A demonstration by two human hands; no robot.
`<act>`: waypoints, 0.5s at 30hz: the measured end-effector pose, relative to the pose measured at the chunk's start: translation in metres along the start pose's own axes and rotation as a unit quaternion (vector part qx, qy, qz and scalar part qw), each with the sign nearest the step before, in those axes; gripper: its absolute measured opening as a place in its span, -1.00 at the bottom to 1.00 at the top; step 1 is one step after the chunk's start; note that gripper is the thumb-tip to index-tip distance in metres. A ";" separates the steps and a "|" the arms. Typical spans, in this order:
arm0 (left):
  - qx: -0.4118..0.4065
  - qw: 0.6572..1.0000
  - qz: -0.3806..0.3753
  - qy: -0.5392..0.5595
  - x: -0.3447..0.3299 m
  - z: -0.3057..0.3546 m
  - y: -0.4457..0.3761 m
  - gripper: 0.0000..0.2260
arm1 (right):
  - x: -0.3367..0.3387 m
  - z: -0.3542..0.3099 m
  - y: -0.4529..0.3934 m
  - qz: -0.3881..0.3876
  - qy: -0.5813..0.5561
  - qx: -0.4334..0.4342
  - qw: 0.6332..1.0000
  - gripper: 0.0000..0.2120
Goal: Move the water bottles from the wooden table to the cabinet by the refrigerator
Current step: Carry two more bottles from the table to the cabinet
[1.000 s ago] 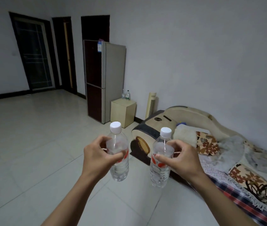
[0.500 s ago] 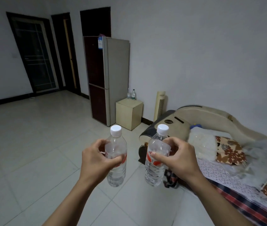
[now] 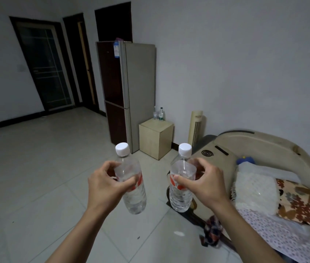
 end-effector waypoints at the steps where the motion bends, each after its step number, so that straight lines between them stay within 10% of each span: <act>1: 0.003 1.000 0.005 -0.003 -0.004 -0.006 -0.013 -0.57 | -0.008 0.006 -0.014 -0.004 -0.005 -0.004 1.000 -0.48; 15: -0.034 0.998 -0.035 0.035 -0.078 -0.105 -0.217 -0.56 | -0.128 0.058 -0.197 0.001 -0.004 -0.029 1.000 -0.51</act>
Point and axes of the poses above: each hand's wrist, its own y-axis away from the middle knuckle, its own x-axis out of the back of the hand, z = x × y, the point moved 7 cm from there along -y, towards the middle knuckle, and after that the axes turned 10 degrees about -y, right-handed, at the moved point
